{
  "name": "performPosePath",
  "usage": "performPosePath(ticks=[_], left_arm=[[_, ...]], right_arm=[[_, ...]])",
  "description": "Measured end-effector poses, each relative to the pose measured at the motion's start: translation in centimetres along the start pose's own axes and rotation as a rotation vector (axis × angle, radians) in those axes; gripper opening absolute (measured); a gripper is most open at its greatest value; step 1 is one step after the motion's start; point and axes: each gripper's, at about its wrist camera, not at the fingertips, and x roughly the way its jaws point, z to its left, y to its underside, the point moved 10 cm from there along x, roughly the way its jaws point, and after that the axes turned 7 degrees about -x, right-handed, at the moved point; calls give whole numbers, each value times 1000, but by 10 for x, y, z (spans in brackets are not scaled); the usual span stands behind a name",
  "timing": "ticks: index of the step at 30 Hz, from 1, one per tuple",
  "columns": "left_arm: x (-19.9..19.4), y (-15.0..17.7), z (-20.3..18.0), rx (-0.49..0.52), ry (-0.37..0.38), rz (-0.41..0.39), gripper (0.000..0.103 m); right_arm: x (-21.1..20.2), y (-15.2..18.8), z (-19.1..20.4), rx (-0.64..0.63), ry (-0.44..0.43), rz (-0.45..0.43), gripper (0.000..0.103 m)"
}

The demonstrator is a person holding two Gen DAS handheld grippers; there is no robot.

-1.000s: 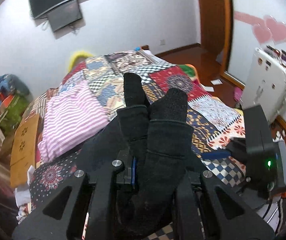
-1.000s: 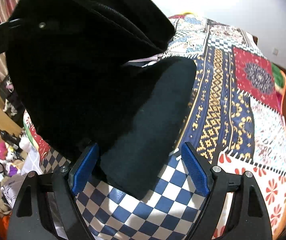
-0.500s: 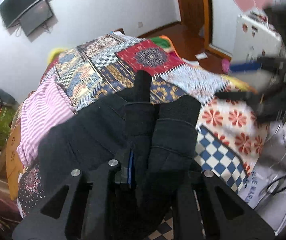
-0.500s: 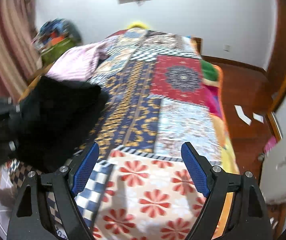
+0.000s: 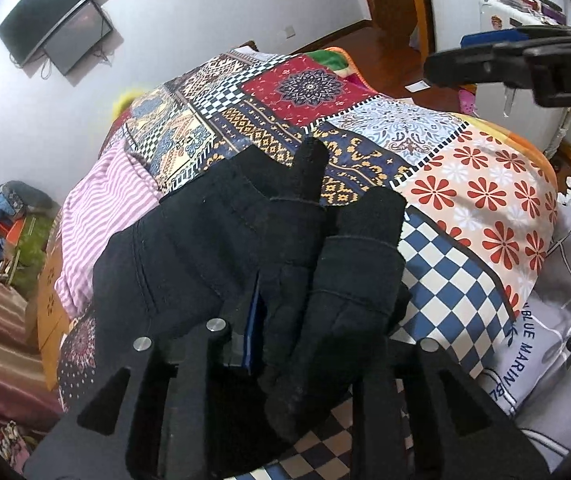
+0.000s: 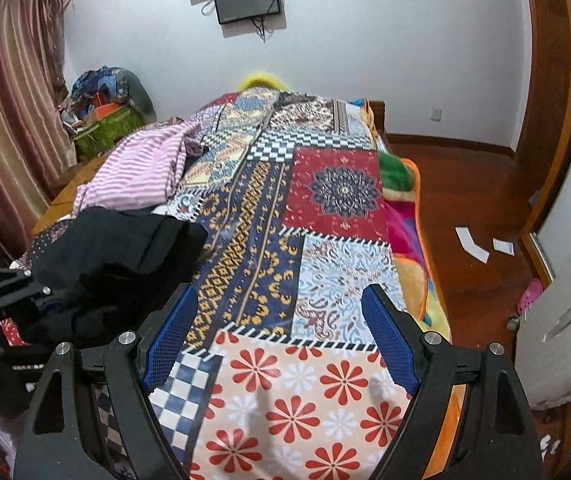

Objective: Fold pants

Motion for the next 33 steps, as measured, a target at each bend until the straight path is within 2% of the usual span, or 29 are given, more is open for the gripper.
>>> performPosePath(ticks=[3, 5, 7, 9, 10, 13, 16, 20, 22, 24, 26, 30, 33], left_arm=[[-6, 0, 1, -22, 17, 14, 24], [-13, -1, 4, -40, 45, 16, 29], [-21, -1, 4, -78, 107, 24, 41], [-34, -4, -1, -115, 210, 13, 69], [-43, -7, -1, -127, 231, -12, 72], [-64, -21, 2, -140, 211, -76, 74], [-80, -35, 20, -193, 204, -117, 74], [-88, -45, 81, -292, 104, -177, 86], [-84, -41, 115, -339, 46, -183, 89], [-71, -28, 146, -382, -5, -156, 90], [-52, -7, 164, -424, -2, -98, 90], [-12, 39, 157, -450, 61, 22, 90], [6, 55, 145, -426, 48, 35, 90]], right_arm=[[-5, -3, 1, 11, 1, -16, 82], [-7, -3, 1, 19, 0, -20, 82], [-8, -4, 1, 19, 4, -22, 82], [-10, -6, 2, 16, 10, -27, 82], [-11, -7, 3, 16, 11, -32, 82], [-16, -12, 7, 21, 5, -48, 82], [-21, -18, 15, 1, -5, -63, 82], [-24, -35, 40, -45, -52, -92, 82], [-21, -44, 58, -65, -95, -105, 82], [-12, -52, 82, -79, -158, -109, 82], [1, -53, 113, -113, -227, -93, 82], [38, -30, 164, -235, -289, -4, 82], [70, 2, 176, -311, -267, 100, 82]])
